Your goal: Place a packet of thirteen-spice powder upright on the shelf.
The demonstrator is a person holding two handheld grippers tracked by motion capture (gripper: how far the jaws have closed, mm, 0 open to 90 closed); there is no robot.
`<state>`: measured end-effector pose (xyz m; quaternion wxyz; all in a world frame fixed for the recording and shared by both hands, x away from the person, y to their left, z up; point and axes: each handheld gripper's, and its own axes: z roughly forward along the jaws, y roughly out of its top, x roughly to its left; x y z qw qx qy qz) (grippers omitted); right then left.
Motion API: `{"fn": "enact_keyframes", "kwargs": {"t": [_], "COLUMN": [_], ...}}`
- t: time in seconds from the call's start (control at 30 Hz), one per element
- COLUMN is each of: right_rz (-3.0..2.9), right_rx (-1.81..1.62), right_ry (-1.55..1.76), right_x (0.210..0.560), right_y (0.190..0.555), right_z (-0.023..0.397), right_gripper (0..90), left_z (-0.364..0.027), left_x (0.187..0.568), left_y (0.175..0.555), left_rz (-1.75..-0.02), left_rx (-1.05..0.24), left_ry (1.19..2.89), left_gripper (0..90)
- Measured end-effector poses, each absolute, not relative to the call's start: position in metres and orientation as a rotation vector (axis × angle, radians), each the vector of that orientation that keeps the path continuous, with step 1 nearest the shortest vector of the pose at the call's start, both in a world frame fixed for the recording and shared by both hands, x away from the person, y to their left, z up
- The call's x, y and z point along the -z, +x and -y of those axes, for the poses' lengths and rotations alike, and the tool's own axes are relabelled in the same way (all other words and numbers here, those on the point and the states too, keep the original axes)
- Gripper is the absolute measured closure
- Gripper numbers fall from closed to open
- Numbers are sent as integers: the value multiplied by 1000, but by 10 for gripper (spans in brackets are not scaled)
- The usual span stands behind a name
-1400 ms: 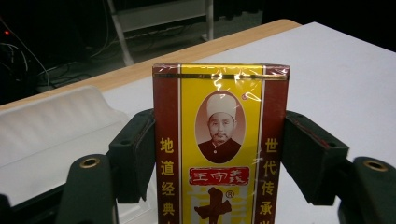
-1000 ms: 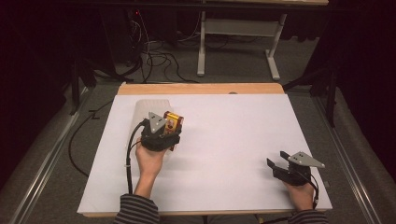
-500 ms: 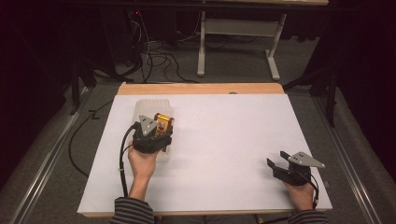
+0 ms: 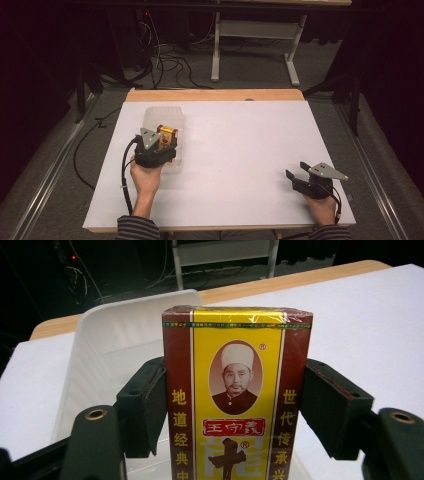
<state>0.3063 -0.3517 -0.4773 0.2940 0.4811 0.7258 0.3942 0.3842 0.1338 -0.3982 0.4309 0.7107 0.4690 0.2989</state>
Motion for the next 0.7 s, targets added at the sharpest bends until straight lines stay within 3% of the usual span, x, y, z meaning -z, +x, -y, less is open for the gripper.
{"fn": "enact_keyframes", "kwargs": {"t": [0.7], "right_rz": [-1936], "right_rx": [-1041], "right_ry": [1274], "right_x": [477], "right_y": [307], "right_z": [351], "right_gripper": [357], "left_z": [-142], "left_x": [412], "left_y": [382], "left_rz": [-1209], "left_rx": [-753], "left_ry": [1769], "left_gripper": [327]}}
